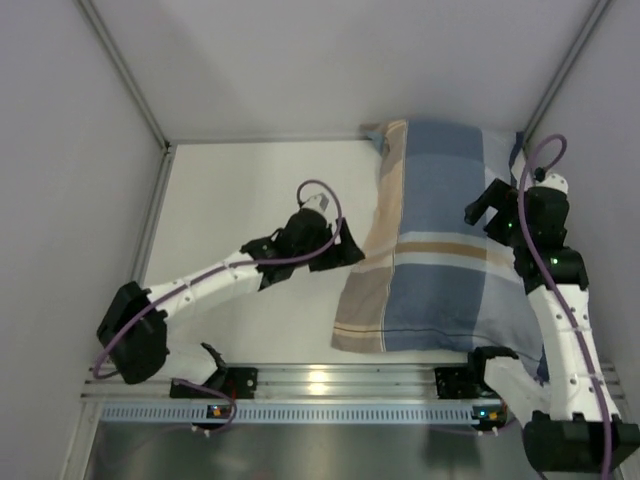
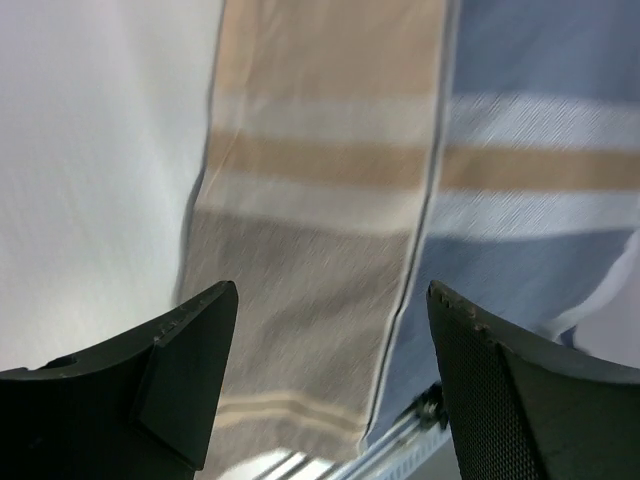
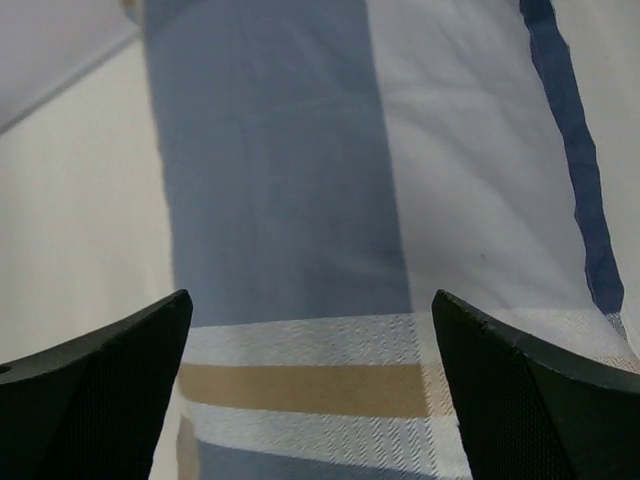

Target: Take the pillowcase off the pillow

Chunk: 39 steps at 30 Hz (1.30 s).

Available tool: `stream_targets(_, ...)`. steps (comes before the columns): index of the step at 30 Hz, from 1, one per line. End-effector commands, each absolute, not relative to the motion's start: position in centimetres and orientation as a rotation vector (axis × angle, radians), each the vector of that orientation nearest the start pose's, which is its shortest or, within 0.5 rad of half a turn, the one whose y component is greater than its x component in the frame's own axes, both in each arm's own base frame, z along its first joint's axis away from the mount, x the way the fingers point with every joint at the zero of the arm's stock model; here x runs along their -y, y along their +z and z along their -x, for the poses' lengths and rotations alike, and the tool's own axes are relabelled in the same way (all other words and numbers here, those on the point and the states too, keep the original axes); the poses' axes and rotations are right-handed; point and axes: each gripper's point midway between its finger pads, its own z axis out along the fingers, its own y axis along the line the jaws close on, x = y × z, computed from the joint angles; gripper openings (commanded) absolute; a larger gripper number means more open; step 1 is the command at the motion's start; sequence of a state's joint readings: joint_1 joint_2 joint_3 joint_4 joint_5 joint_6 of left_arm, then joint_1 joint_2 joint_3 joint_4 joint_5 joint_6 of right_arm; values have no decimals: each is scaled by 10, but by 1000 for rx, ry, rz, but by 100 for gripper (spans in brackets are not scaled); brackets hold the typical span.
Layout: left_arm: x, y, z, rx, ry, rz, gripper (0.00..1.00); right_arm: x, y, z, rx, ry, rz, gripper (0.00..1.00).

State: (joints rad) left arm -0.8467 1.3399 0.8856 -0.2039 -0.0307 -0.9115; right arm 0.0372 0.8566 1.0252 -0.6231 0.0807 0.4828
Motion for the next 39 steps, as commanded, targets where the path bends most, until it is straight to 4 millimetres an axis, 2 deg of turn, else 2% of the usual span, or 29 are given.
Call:
stream_targets(1,330,181,-282,-2343,-948,-19,80,-5,215,-287,-2146,311,-485,99)
stream_targets(2,337,165,-295,-2392,-946,-19,80,-2,200,-289,-2174,329,-501,99)
stream_targets(3,346,190,-314,-2355,-1042,-37,80,1,198,-294,-2166,361,-513,99)
stream_targets(4,353,172,-327,-2403,-1052,-35,81,1,188,-298,-2192,383,-536,99)
stream_targets(5,352,173,-343,-2408,-1068,-26,81,-3,186,-300,-2197,426,-524,99)
stream_targets(6,365,198,-354,-2361,-1159,-70,81,-1,186,-305,-2185,430,-523,99)
stream_targets(7,373,182,-365,-2393,-1169,-74,82,1,181,-308,-2198,425,-535,99)
stream_targets(8,379,183,-372,-2385,-1189,-101,82,9,178,-309,-2198,373,-565,99)
stream_targets(9,390,203,-383,-2330,-1232,-140,83,14,177,-310,-2193,344,-585,99)
stream_targets(10,400,189,-386,-2361,-1260,-167,84,17,177,-312,-2183,320,-594,100)
stream_targets(12,410,185,-392,-2353,-1276,-204,85,30,178,-314,-2167,246,-624,99)
stream_targets(15,418,166,-404,-2373,-1267,-198,85,42,185,-314,-2146,167,-644,99)
stream_targets(16,421,155,-405,-2387,-1269,-202,86,43,192,-314,-2127,160,-643,99)
stream_targets(20,431,135,-408,-2396,-1319,-217,86,45,209,-309,-2078,144,-649,99)
stream_targets(21,432,132,-407,-2398,-1337,-225,91,45,208,-307,-2089,140,-652,99)
stream_targets(23,442,139,-406,-2328,-1402,-269,94,46,208,-306,-2107,134,-651,99)
stream_targets(24,443,136,-398,-2325,-1446,-291,94,43,207,-304,-2119,141,-641,100)
stream_targets(25,451,156,-401,-2197,-1505,-348,94,42,209,-303,-2116,146,-635,99)
stream_targets(28,458,159,-383,-2124,-1655,-403,94,39,217,-299,-2090,164,-616,99)
stream_targets(29,464,175,-382,-2031,-1720,-418,94,38,219,-297,-2085,175,-610,99)
stream_targets(30,463,165,-373,-2030,-1772,-430,96,36,224,-296,-2071,185,-606,99)
stream_targets(32,465,175,-364,-1964,-1891,-408,99,30,229,-296,-2067,228,-579,99)
stream_targets(33,466,183,-360,-1836,-1940,-458,99,27,231,-295,-2066,243,-574,99)
stream_targets(35,473,186,-356,-1810,-2001,-451,99,24,233,-295,-2066,261,-568,100)
stream_targets(36,478,167,-356,-1876,-1996,-434,99,23,236,-294,-2058,266,-565,99)
stream_targets(37,485,169,-360,-1886,-1978,-440,99,23,236,-293,-2056,269,-562,100)
stream_targets(38,493,158,-359,-1906,-1915,-491,99,22,239,-293,-2049,275,-559,99)
stream_targets(39,495,133,-358,-2051,-1852,-455,99,22,241,-291,-2040,274,-557,100)
